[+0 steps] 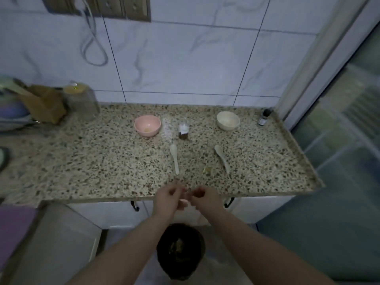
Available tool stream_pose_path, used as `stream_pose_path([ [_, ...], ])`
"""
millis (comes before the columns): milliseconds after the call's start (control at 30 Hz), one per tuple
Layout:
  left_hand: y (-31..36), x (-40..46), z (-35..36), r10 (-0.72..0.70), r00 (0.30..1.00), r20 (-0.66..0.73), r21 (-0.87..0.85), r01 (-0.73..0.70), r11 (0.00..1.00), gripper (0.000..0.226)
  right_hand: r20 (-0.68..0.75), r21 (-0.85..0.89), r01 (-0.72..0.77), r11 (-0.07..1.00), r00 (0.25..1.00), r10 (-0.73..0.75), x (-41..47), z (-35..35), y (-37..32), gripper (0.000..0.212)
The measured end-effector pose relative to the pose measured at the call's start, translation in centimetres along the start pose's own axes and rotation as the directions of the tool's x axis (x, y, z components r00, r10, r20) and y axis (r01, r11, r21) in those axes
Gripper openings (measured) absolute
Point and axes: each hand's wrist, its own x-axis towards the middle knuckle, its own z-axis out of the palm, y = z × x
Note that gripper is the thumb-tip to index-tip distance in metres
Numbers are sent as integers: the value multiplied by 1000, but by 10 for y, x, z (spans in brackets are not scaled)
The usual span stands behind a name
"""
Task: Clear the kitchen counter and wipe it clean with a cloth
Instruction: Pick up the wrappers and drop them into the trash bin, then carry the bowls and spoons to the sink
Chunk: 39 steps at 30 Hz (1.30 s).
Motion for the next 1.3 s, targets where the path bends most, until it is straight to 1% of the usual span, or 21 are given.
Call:
stream_pose_path([
  [67,32,-8,-8,62,997,-34,-66,-64,996,13,-65,37,63,997,996,-60,-16,-21,-29,8],
  [167,61,-13,-19,156,986,-52,-104,-161,981,5,-106,98,128,987,987,-117,-27,-42,-54,14],
  [267,90,-24,-30,235,971,-44,-79,-237,968,10,-136,174,166,971,980,-143,-39,-60,-77,12],
  [367,113,-33,-39,283,958,-40,-79,-285,955,12,-164,255,172,951,977,-133,-48,-76,-94,18],
  [467,131,-42,-48,322,947,-25,-71,-323,944,11,-202,266,190,945,970,-138,-54,-88,-105,23],
  [567,147,-49,-53,365,931,4,-41,-364,930,9,-264,206,223,953,950,-165,-60,-97,-115,24],
  [633,156,-51,-55,378,925,27,-45,-377,925,7,-298,158,238,958,937,-184,-63,-103,-122,22],
  [700,163,-49,-56,383,922,52,-36,-382,924,6,-322,166,254,953,927,-191,-67,-108,-130,16],
  [867,176,-40,-48,358,930,83,-101,-349,932,16,-356,195,283,939,913,-201,-71,-114,-145,7],
  [967,178,-35,-40,343,936,81,-124,-332,935,24,-341,234,286,929,919,-197,-69,-116,-145,3],
  [1067,178,-26,-35,356,933,51,-88,-351,932,18,-345,248,272,930,922,-178,-61,-122,-142,3],
  [1133,180,-19,-31,363,930,58,-49,-360,932,12,-344,277,253,927,927,-150,-54,-129,-142,10],
  [1200,182,-11,-29,373,926,64,-44,-371,928,9,-345,314,238,919,930,-123,-45,-137,-143,15],
  [1300,187,7,-22,394,917,58,0,-394,919,8,-375,264,232,936,919,-122,-27,-148,-137,18],
])
